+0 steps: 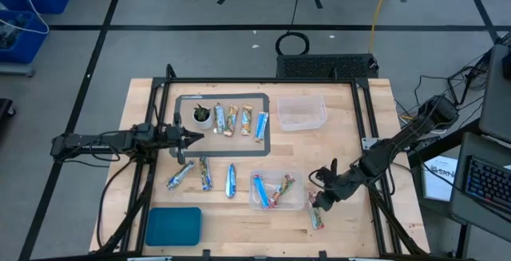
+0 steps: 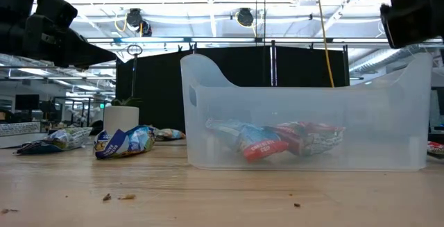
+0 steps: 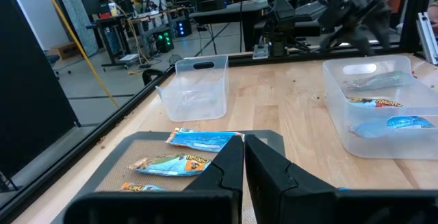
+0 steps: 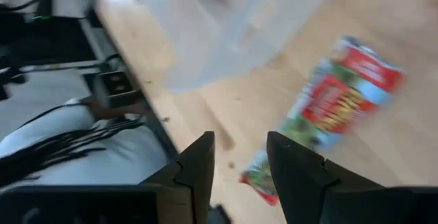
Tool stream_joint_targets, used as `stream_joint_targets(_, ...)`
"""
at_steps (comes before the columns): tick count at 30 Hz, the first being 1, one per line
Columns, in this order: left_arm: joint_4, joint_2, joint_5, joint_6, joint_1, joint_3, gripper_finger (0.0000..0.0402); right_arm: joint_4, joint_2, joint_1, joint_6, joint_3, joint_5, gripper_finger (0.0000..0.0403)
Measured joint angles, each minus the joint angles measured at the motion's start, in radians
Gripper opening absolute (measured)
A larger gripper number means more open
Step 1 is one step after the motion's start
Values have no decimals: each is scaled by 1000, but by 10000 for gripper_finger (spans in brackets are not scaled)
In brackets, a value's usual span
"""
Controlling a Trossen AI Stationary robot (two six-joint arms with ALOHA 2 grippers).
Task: Pick and place Granola Bars by type
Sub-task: Put the red granola bar into the bottom transparent bin
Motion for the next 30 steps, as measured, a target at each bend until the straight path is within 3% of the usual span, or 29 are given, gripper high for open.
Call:
stream_joint_targets(15, 0, 0, 0, 0, 0, 0, 24, -104, 35, -1, 60, 0, -8, 125)
stream_joint_targets(30, 0, 0, 0, 0, 0, 0, 24, 9, 186, -2, 82, 0, -56, 125)
